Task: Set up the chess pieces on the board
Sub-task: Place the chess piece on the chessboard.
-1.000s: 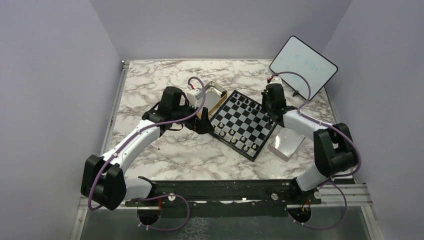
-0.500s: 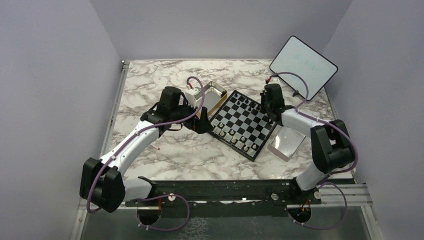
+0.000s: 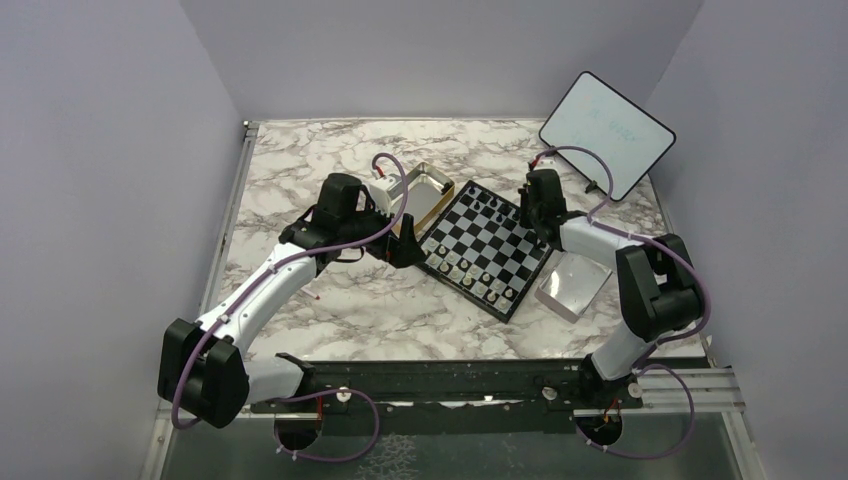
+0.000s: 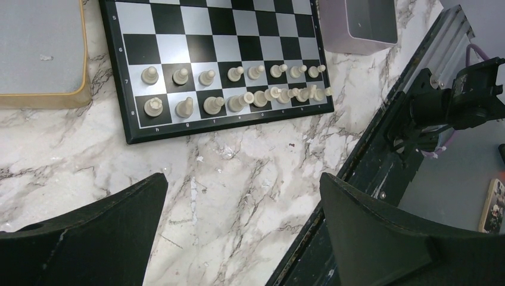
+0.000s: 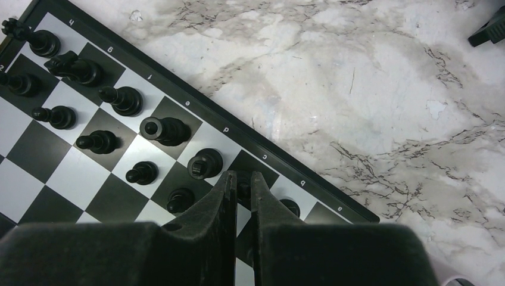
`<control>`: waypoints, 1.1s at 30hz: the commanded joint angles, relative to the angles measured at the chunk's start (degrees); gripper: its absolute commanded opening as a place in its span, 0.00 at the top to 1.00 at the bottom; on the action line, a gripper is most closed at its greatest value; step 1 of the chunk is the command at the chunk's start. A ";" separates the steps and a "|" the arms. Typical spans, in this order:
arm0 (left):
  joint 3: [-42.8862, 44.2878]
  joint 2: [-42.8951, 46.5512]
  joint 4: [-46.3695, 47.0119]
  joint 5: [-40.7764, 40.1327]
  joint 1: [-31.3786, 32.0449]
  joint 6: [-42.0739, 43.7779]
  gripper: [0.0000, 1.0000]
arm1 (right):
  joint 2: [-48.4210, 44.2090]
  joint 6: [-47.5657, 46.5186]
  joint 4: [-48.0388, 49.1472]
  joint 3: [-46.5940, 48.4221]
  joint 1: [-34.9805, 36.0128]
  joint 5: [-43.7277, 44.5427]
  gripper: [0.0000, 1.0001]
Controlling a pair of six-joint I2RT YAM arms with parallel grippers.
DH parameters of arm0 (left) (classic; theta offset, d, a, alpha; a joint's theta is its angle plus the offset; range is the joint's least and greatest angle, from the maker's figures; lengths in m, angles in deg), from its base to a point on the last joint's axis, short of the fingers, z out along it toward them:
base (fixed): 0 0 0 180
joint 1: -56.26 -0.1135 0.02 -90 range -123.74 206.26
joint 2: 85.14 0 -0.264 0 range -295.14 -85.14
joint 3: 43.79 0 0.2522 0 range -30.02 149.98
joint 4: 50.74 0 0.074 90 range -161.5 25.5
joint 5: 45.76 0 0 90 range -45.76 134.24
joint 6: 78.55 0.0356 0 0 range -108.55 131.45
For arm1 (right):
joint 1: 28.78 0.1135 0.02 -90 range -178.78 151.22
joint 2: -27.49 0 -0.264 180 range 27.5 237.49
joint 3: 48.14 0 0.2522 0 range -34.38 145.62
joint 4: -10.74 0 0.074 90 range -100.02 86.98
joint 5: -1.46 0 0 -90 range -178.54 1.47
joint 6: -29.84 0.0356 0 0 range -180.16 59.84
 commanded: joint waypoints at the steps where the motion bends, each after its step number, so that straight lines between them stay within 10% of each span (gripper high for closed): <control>1: -0.65 1.65 -0.04 -0.86 0.23 0.60 0.01 | 1.58 -0.91 0.11 1.55 -0.48 1.79 0.92; 33: -0.31 1.40 -0.03 -0.51 0.23 0.52 0.01 | 2.24 -0.05 -8.18 3.42 -0.55 1.56 0.90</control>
